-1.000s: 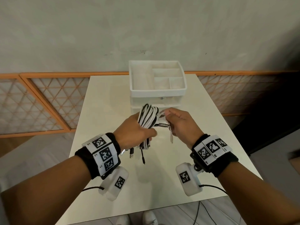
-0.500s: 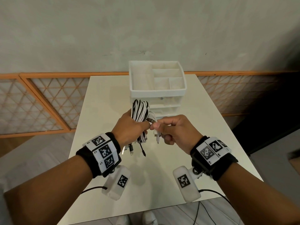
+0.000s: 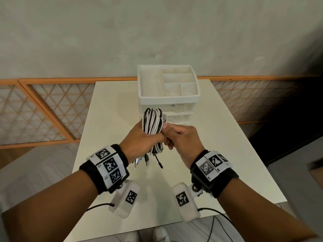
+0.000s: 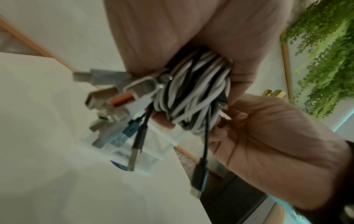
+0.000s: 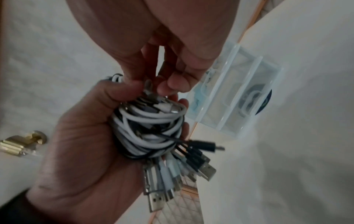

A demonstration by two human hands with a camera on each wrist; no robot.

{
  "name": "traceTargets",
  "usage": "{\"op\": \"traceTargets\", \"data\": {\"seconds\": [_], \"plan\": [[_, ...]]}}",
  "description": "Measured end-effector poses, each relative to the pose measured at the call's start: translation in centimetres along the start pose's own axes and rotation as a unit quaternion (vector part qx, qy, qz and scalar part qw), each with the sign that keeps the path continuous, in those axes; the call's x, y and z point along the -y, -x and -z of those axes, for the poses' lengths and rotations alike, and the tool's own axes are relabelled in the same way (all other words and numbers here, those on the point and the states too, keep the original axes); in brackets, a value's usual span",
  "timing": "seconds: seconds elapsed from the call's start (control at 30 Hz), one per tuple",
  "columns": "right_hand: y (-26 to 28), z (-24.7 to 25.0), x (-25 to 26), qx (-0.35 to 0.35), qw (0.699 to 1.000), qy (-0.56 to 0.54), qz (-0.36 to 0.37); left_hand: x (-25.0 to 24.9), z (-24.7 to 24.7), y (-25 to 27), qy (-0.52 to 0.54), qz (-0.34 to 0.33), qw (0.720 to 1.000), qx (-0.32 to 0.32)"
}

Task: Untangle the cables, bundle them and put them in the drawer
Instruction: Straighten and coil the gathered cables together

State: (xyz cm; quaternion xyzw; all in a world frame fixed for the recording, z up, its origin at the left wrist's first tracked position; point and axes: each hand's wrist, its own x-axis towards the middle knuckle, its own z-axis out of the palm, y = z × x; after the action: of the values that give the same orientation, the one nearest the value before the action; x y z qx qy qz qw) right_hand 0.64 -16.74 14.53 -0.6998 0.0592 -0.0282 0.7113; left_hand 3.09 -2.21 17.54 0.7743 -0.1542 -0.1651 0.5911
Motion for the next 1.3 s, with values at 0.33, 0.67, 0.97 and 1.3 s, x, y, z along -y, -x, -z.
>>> {"op": "traceTargets", "data": {"seconds": [0.33, 0.67, 0.97, 1.3], "plan": [[-0.7, 2.0, 0.6, 0.136, 0.987, 0.086, 0.022, -0.2, 0.8, -0.4, 0.018, -0.02, 0.999, 0.031], [-0.6, 1.5, 0.9, 0.147, 0.989, 0.005, 0.02, -0.1, 1.2, -0.7, 0.04, -0.019, 0.998, 0.043], [-0.5, 0.2, 1.4, 0.043, 0.991, -0.13, 0.013, -0.4, 1.1, -0.7, 0.072, -0.009, 0.997, 0.022], [-0.8, 1.4, 1.4, 0.071, 0.996, -0.047, 0.012, -0.6, 0.6, -0.9, 0.065, -0.011, 0.997, 0.045]]}}
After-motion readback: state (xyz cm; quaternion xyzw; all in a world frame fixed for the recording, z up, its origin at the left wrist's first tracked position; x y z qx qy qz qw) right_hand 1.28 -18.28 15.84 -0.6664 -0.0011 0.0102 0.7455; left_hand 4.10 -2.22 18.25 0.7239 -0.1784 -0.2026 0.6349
